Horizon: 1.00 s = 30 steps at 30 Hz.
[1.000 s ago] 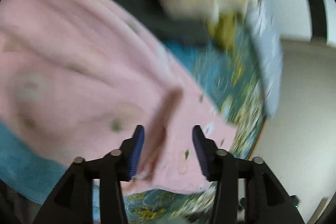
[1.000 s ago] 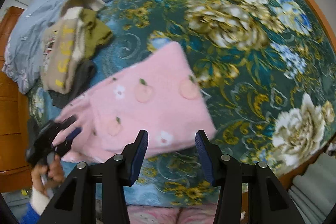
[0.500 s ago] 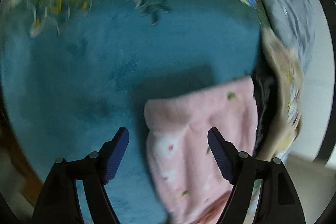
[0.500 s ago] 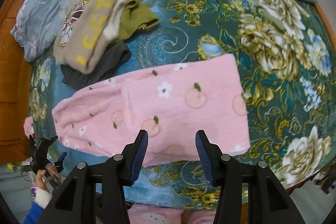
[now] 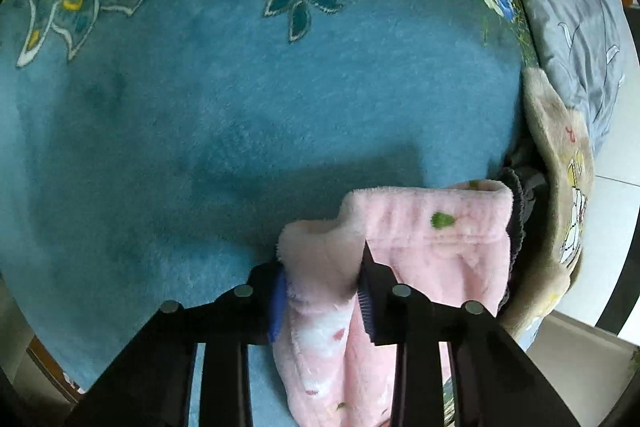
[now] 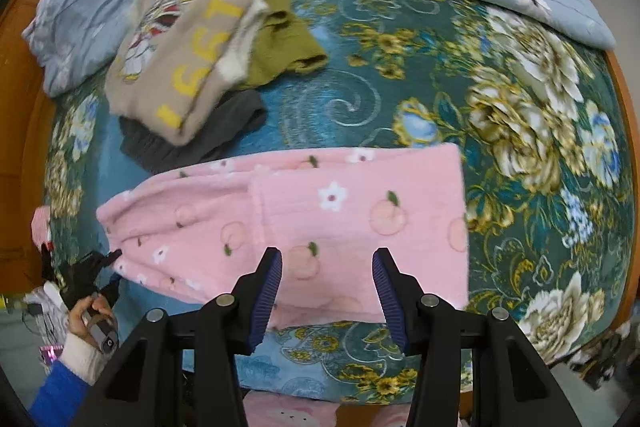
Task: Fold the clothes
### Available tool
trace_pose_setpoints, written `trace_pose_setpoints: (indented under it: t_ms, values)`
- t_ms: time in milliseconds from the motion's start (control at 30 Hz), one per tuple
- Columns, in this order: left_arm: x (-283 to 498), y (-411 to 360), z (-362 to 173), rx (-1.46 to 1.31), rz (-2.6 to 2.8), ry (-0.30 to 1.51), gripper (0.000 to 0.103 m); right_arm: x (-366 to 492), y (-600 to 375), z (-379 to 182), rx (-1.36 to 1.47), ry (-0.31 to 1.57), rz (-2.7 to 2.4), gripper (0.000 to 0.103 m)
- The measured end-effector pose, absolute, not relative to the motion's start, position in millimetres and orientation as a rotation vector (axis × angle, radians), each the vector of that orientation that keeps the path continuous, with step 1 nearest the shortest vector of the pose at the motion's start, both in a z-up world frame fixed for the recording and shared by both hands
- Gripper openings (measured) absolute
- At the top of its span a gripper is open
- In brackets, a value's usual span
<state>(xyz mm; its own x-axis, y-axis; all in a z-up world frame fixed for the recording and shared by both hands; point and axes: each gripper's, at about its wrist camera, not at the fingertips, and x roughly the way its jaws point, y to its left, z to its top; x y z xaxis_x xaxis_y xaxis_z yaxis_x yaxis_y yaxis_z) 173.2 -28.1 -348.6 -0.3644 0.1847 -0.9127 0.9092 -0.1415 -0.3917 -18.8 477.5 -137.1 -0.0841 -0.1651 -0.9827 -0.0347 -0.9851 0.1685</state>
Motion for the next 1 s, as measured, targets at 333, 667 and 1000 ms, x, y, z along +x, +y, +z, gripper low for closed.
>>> trace_pose_setpoints:
  t_ms: [333, 667, 1000]
  values:
    - [152, 28, -222, 1.264, -2.029, 1.281, 0.027, -17, 457, -133, 1.951, -0.208, -2.199, 0.051]
    - [73, 190, -110, 1.418, -2.486, 0.687, 0.027, 0, 532, -149, 1.942, -0.449, -2.208, 0.051]
    - [35, 384, -130, 1.749, -2.507, 0.402, 0.027, 24, 642, -178, 1.931, -0.667, -2.178, 0.051]
